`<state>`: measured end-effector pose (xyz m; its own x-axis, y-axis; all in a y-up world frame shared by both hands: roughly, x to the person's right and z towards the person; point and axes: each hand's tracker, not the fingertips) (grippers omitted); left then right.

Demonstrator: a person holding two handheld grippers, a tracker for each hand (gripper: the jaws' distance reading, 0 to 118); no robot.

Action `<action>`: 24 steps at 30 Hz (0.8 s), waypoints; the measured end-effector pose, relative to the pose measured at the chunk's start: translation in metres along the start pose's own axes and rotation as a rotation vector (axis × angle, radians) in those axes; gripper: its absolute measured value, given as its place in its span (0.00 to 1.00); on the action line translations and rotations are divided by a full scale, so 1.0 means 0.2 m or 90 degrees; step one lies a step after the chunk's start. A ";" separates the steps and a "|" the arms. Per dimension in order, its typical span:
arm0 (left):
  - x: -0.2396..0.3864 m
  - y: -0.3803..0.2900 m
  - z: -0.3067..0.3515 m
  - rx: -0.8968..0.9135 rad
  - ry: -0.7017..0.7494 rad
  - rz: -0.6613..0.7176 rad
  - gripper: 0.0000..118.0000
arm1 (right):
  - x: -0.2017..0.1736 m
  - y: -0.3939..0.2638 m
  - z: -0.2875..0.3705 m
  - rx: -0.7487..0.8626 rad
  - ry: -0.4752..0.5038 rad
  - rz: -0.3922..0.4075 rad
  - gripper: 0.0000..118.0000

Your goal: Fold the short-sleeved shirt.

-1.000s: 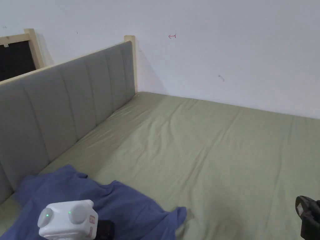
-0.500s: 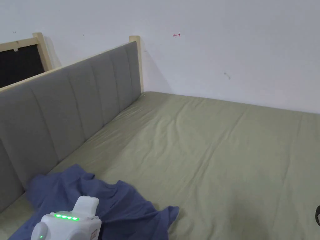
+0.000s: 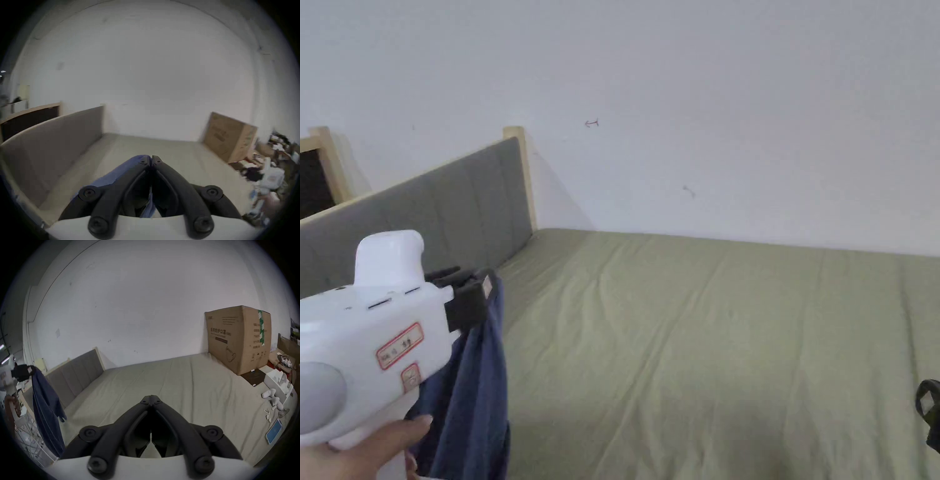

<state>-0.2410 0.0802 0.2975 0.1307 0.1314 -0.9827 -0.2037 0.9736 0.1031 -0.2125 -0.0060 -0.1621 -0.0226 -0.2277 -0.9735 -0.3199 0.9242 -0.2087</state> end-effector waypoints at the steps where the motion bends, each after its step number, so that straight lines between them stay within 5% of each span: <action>1: 0.10 0.04 -0.03 0.001 -0.039 -0.005 0.00 | 0.02 0.01 0.03 0.008 -0.005 -0.006 0.00; 8: 0.97 0.12 -0.31 -0.087 -0.317 -0.029 0.00 | 0.31 0.06 0.19 0.053 -0.061 -0.036 0.00; 13: 1.44 -0.14 -0.71 -0.339 -0.399 -0.051 0.00 | 0.48 0.00 0.24 0.052 -0.086 -0.047 0.00; 20: 1.60 -1.00 -1.14 -0.737 -0.270 0.036 0.02 | 0.65 -0.17 0.19 -0.005 -0.128 -0.068 0.00; 21: 1.58 -1.08 -1.15 -0.759 -0.258 0.051 0.07 | 0.67 -0.19 0.18 -0.015 -0.130 -0.071 0.00; 24: 1.50 -1.20 -1.15 -0.798 -0.270 0.096 0.95 | 0.70 -0.23 0.16 -0.038 -0.137 -0.072 0.00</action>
<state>-0.3753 -0.1565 -0.0577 0.2716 0.4922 -0.8270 -0.9624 0.1458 -0.2293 -0.1711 -0.0710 -0.2913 0.2164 -0.2524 -0.9431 -0.3647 0.8752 -0.3179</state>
